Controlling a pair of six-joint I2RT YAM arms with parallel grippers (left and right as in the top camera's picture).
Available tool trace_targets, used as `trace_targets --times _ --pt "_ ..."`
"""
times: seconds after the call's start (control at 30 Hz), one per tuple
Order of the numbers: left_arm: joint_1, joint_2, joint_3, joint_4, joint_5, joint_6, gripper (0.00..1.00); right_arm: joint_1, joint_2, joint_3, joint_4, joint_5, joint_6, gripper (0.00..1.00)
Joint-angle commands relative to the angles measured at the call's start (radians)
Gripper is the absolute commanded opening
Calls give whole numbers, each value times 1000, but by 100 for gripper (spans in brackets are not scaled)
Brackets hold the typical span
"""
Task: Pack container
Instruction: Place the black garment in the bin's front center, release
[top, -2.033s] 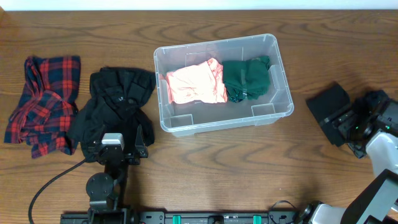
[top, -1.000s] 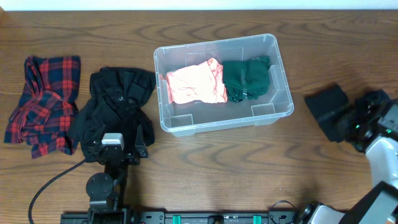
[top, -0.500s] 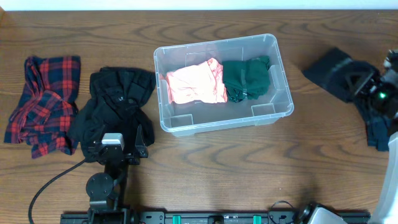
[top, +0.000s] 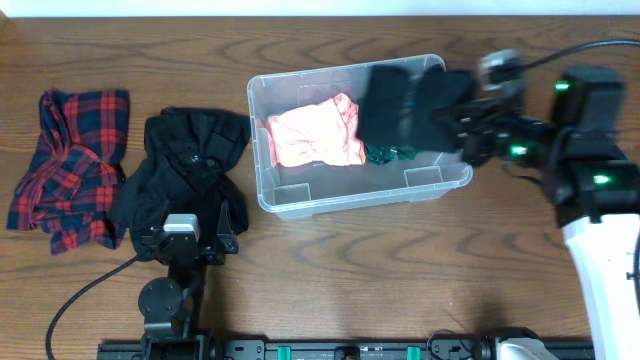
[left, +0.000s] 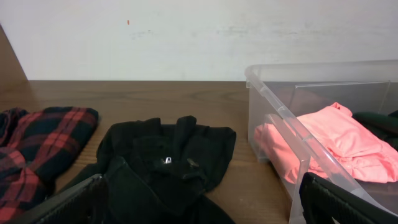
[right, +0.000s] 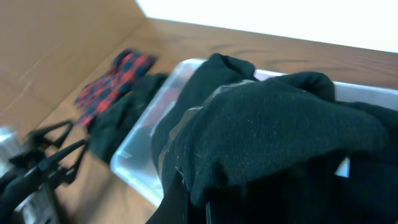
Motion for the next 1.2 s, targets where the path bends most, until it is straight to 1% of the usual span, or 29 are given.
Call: trace_targets --times 0.0,0.1,0.23,0.63,1.0,1.03,1.07,1.1,1.13,1.17 --pt "3 -1 -17 -34 15 -2 98 135 10 26 22 88 -22 1" --pt "3 -1 -17 -34 15 -2 98 245 45 21 41 200 -2 1" --pt "3 -1 -17 -34 15 -2 98 313 105 17 75 231 13 1" --pt "3 -1 -17 -34 15 -2 98 418 335 17 98 224 -7 1" --pt "3 -1 -17 -34 15 -2 98 456 441 17 75 227 -11 1" --pt "3 -1 -17 -34 15 -2 98 456 443 17 68 228 -11 7" --pt "3 -1 -17 -34 15 -2 98 456 443 17 60 232 -11 31" --pt "3 -1 -17 -34 15 -2 98 456 443 17 53 240 -11 49" --pt "3 -1 -17 -34 15 -2 98 456 443 17 42 254 -11 57" --pt "3 -1 -17 -34 15 -2 98 456 443 17 34 262 -11 61"
